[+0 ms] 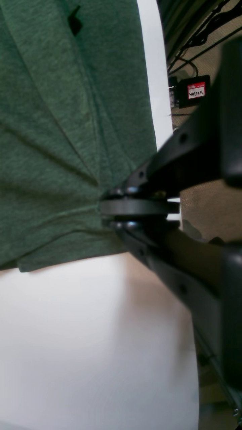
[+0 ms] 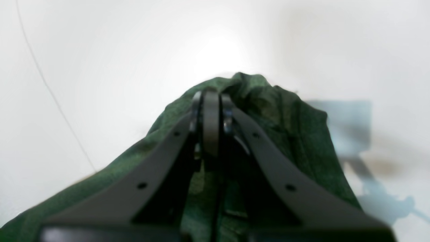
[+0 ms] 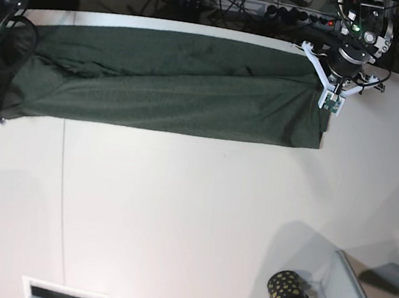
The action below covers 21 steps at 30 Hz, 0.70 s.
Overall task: Layout the t-shirt on the table in an organized manner, then fold the t-shirt properly
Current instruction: 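Lower the folded hem onto the shirt and release with both grippers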
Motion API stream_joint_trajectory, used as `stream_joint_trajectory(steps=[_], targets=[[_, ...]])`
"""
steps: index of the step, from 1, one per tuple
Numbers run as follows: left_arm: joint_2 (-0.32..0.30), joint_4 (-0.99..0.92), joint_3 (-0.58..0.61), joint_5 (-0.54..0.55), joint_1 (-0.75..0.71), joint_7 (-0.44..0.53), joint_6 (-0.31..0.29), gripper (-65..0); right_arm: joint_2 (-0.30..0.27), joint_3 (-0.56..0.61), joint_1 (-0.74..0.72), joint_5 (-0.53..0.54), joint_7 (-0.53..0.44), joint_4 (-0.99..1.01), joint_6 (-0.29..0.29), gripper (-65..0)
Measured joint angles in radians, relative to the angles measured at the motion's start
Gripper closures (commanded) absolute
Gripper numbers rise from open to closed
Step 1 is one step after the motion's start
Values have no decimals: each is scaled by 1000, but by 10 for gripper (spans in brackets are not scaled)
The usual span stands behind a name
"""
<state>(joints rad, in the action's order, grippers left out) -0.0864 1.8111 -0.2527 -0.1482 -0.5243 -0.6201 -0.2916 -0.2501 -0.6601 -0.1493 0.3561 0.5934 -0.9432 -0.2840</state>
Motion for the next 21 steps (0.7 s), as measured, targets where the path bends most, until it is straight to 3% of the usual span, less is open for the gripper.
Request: stream_joint_trajectory(steps=[2,4,8,11,15,18,19,21], targets=[[0,0,0,0,0,0,0,0,3,0,1,0,0,0,0,-17],[0,0,0,0,1,0,0,-58,5,0,0,0,0,0,0,-45],[2,6,0,-1,0,-4,0,-169,10,0,27,3,27,-65,6,-221],[3,39,0,2,0,-4,0,-235,27,-2,85,-2,22,-206,11,-291],[3,64,-1,2,3,-1,0,-301,55,-1,140,1,27,-381,9,-291],[3,68,-2,-1,-2,-4,0,-316,80,0,174,1,23,-453,8,-288],[3,69,-2,0,-3,-4,0,-316,88,6,183,3,23,-461,8,-273],[2,69,-1,2,-3,-4,0,-309,103,15,194,0,38,-457,8,-176]])
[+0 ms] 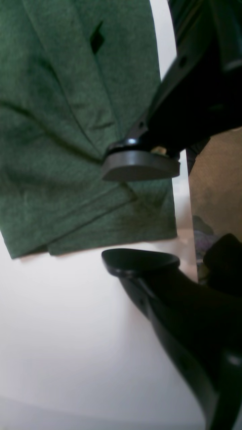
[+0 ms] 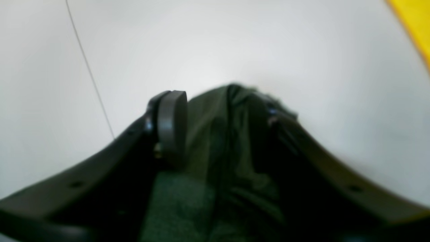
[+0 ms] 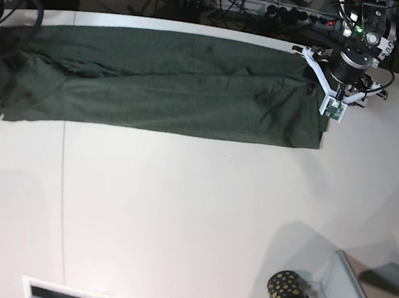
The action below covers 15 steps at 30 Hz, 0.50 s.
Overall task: Layout the t-shirt on the table in an organized manner, then fold the t-shirt properly
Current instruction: 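Lower the folded hem onto the shirt and release with both grippers, then grasp the folded shirt end with the left gripper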
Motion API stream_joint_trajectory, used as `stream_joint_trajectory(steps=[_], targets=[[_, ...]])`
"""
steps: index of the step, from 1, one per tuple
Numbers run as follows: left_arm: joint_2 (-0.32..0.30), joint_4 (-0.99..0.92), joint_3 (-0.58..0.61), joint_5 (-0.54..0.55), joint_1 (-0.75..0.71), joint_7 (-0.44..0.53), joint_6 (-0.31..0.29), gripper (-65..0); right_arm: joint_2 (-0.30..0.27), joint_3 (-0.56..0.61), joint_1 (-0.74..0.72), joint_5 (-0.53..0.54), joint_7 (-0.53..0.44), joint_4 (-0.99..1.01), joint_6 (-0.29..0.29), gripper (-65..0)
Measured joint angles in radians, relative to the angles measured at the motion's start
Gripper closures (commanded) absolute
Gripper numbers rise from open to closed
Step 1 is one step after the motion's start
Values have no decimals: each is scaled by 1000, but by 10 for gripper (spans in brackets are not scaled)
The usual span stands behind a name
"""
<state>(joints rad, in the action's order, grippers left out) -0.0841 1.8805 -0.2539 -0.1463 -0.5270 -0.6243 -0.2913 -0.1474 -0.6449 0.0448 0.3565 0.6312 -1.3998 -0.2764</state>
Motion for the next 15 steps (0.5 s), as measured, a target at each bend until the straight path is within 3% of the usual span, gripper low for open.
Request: stream_joint_trajectory(steps=[2,3,6,15], targets=[[0,10,-3,0,0,-1,0,-306,-7,47,-1,-6,-10,29,0,-38],[1,18,-3,1,0,0,0,-306,-12,66,-5,2,-15,46,0,0],[34,31,-3,0,6,4,1,-304,-8,74,-14,4,-16,80,0,-29],[45,32,-38,22,5,4,-5,-304,-22,75,-55,7,-75,277,-1,-2]])
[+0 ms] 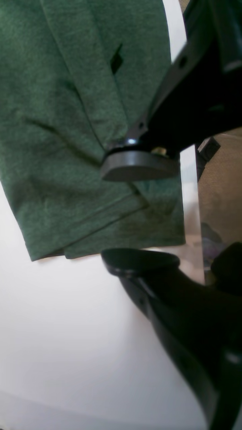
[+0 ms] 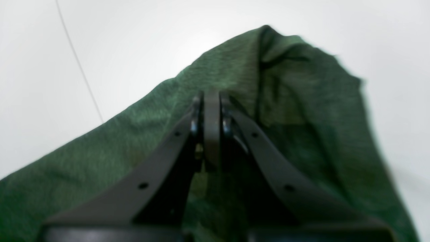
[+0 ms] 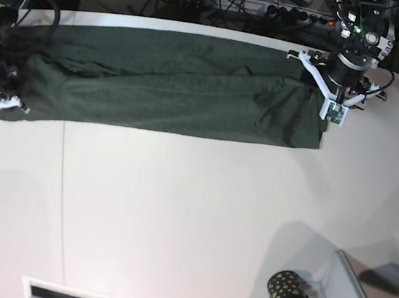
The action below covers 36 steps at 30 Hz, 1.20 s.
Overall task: Layout the t-shirt on the table in an organized manner, then fold the t-shirt properly
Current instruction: 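Grasp the folded shirt end with the left gripper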
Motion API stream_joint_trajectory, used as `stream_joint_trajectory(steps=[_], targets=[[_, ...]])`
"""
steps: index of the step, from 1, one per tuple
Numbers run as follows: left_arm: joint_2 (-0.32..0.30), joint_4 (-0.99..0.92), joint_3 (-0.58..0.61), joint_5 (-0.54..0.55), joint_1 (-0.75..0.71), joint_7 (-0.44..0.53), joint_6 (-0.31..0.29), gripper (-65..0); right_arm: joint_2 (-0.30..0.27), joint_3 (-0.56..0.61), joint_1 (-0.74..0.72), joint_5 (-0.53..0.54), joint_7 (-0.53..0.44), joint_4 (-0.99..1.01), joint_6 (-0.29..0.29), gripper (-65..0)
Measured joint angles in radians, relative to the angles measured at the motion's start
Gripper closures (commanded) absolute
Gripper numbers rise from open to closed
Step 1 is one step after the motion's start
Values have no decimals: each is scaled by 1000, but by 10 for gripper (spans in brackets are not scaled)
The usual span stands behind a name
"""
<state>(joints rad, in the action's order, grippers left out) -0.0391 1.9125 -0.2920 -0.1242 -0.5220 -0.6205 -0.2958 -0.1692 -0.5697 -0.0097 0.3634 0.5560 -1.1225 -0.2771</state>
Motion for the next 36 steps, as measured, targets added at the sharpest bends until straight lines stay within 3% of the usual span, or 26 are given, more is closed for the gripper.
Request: stream_joint_trajectory(steps=[3,5,7,9,12,14,19,21,22,30,36], targets=[[0,2,-71,19,-2,-5,1,-306,-19,-8,3,-12,-7,34,1,-2],[-2,2,-129,106,-1,-4,-2,-314,-20,-13,5,-8,-8,23,1,0],[-6,1,-195,224,2,-4,-53,-321,-11,-10,14,-3,-8,-33,0,0],[-40,-5,-257,354,1,-10,-162,-387,-7,-8,47,42,-14,-126,-2,0],[-93,-53,-346,490,4,1,-233,-566,-2,-5,124,104,-20,-243,2,-2],[-124,-101,-365,548,3,-5,-262,-624,4,-4,159,108,-6,-287,-2,-2],[-209,-288,-309,689,33,-10,-282,-634,4,-3,156,109,-8,-311,-2,-2],[-238,-373,-288,742,70,-8,-360,-634,4,-2,161,109,-7,-311,-2,-2],[-241,-404,-284,755,89,-4,-398,-634,5,-2,170,109,-8,-311,-2,-2],[-226,-597,-238,613,223,-4,-389,-632,7,-2,186,110,-7,-312,-2,-2],[-219,-687,-155,629,278,37,-394,-632,6,-2,191,109,-7,-312,-2,-2]])
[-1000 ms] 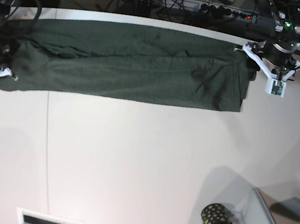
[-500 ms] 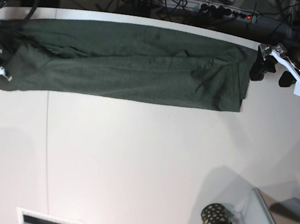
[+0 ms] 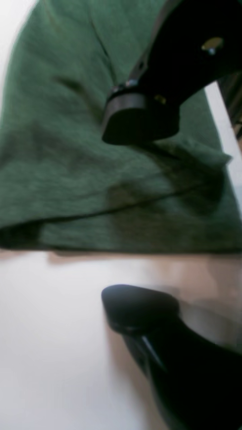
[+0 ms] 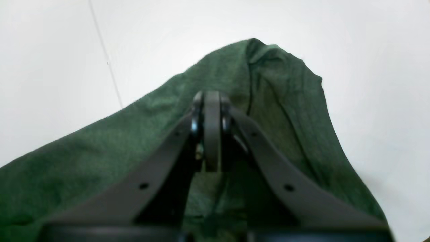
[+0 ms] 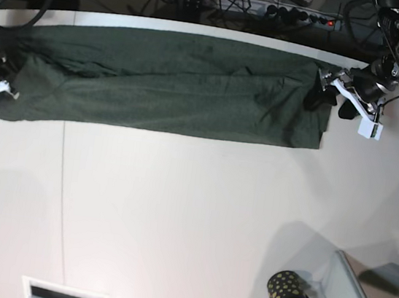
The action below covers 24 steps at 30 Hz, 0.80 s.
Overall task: Layout the t-shirt on the table in an organized manner, then fold the t-shirt properly
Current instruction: 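Grasp the folded shirt end with the left gripper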
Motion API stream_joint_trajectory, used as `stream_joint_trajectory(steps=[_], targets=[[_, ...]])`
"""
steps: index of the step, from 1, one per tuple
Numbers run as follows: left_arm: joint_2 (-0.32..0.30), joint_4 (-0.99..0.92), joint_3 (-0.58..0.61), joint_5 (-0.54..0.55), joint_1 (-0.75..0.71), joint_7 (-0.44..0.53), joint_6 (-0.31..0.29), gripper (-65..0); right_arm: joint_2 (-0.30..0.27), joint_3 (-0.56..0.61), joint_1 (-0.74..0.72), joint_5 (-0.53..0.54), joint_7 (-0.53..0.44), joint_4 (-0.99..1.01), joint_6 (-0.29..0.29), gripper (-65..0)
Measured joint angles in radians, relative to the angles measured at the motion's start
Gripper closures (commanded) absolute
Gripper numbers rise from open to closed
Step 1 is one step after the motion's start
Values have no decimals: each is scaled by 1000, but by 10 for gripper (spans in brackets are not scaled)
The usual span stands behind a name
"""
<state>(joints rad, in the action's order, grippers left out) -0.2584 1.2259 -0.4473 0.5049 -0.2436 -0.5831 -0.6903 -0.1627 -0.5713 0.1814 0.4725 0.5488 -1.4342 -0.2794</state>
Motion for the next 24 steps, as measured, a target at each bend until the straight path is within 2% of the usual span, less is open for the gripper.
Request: stream_joint_trajectory(steps=[5,10,11,13,18,20,24], targets=[[-8,-84,68,29,45,54,-20,-632,0,0,0,0,0,0,0,-2],[10,-131,65,65,52,91,-40,-612,0,0,0,0,0,0,0,-2],[16,-134,65,67,53,92,-40,-586,0,0,0,0,0,0,0,-2],[35,-138,65,70,51,98,-40,-484,-1,0,-1,0,0,0,0,-2],[44,-177,58,72,57,74,-42,-135,-2,0,-2,0,0,0,0,-2],[35,-205,29,61,85,35,-44,0,-2,0,-2,0,0,0,0,-2],[17,-220,-47,3,122,13,-47,0,-2,0,0,-1,1,0,0,-2]])
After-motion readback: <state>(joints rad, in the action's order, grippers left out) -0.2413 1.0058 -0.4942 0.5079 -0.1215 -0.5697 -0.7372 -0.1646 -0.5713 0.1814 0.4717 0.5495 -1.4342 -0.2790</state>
